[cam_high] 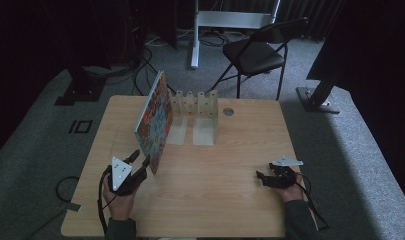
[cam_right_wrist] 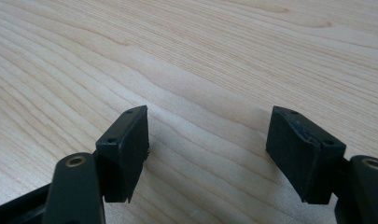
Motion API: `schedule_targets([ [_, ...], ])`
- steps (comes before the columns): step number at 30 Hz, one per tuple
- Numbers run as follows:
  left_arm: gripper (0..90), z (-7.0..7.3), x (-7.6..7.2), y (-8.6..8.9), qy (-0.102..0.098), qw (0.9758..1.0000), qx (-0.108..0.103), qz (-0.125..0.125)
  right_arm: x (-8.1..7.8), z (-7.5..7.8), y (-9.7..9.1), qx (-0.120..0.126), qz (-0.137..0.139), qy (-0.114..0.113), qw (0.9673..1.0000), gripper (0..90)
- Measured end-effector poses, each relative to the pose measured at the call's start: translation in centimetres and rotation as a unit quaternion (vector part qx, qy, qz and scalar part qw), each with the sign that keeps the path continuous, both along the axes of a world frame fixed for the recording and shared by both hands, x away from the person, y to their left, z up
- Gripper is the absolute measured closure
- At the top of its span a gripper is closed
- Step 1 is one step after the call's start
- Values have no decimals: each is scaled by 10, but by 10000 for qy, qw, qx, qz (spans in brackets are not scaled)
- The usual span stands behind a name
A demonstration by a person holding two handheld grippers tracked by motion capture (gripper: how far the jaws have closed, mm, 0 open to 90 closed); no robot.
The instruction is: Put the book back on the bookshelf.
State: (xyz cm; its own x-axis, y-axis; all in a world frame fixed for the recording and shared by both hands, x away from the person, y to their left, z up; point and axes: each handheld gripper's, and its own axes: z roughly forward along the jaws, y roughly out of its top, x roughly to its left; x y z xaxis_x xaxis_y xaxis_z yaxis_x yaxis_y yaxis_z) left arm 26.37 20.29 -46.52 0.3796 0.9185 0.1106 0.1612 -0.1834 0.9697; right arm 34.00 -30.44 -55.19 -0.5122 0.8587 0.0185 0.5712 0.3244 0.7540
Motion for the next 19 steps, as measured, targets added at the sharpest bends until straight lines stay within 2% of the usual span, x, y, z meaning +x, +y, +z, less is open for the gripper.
schedule_targets([
  [7, 570, -3, -9, -6, 65, 9996, 165, -210, 0, 0, 0, -2, -2, -1, 10000, 295],
  [14, 570, -6, -12, -12, 145, 9986, 312, -403, 0, 0, 0, 0, 0, 0, 10000, 295],
  [19, 570, -8, -12, -13, 186, 9982, 339, -455, 0, 0, 0, 5, 1, 1, 10000, 295],
])
